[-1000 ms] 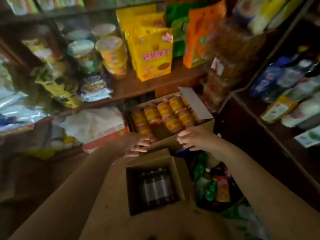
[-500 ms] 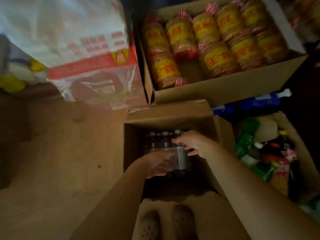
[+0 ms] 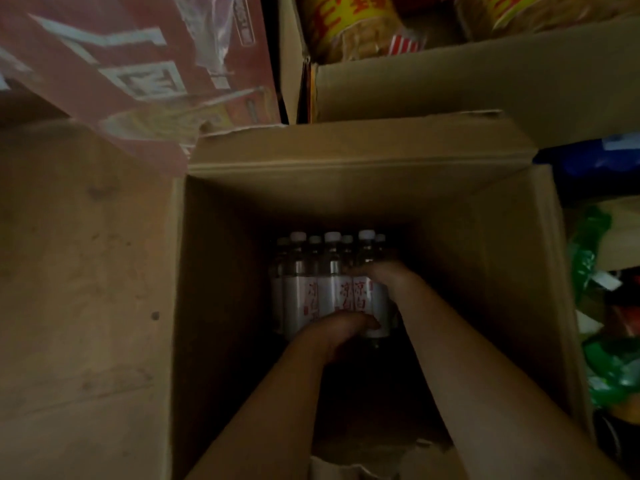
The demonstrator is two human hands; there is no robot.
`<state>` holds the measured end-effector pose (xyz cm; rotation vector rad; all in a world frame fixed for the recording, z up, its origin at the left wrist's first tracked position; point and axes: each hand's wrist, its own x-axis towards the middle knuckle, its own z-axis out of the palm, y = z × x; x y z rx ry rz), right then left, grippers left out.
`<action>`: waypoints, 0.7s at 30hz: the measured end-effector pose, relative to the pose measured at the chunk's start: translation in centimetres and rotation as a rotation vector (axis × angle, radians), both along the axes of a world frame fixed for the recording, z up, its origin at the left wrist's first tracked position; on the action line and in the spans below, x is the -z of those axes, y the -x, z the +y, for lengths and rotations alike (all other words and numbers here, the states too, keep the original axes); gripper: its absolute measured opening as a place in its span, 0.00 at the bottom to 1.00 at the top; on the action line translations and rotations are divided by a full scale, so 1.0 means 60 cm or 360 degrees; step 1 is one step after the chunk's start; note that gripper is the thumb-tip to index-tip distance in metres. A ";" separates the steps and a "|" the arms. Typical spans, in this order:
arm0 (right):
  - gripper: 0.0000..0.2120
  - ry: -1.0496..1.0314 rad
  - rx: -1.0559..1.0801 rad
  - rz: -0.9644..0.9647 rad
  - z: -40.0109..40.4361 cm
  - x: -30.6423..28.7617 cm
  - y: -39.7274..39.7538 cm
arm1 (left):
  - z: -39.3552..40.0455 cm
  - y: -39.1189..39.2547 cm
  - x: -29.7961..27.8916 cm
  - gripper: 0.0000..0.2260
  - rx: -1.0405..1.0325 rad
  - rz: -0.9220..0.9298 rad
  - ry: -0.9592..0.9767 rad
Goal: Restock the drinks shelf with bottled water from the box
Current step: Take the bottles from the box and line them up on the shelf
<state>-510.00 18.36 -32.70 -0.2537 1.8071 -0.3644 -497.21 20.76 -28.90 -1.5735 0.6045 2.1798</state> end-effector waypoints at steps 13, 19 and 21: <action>0.30 0.0475 -0.0038 0.0189 0.045 -0.145 -0.004 | 0.001 -0.016 -0.102 0.28 0.0266 0.0040 0.0406; 0.24 0.0777 0.0003 -0.0051 0.075 -0.344 -0.002 | 0.000 -0.042 -0.217 0.26 0.0392 0.0179 0.0679; 0.25 0.0868 -0.0009 -0.0062 0.085 -0.424 0.008 | 0.003 -0.044 -0.278 0.23 0.0378 0.0263 0.0752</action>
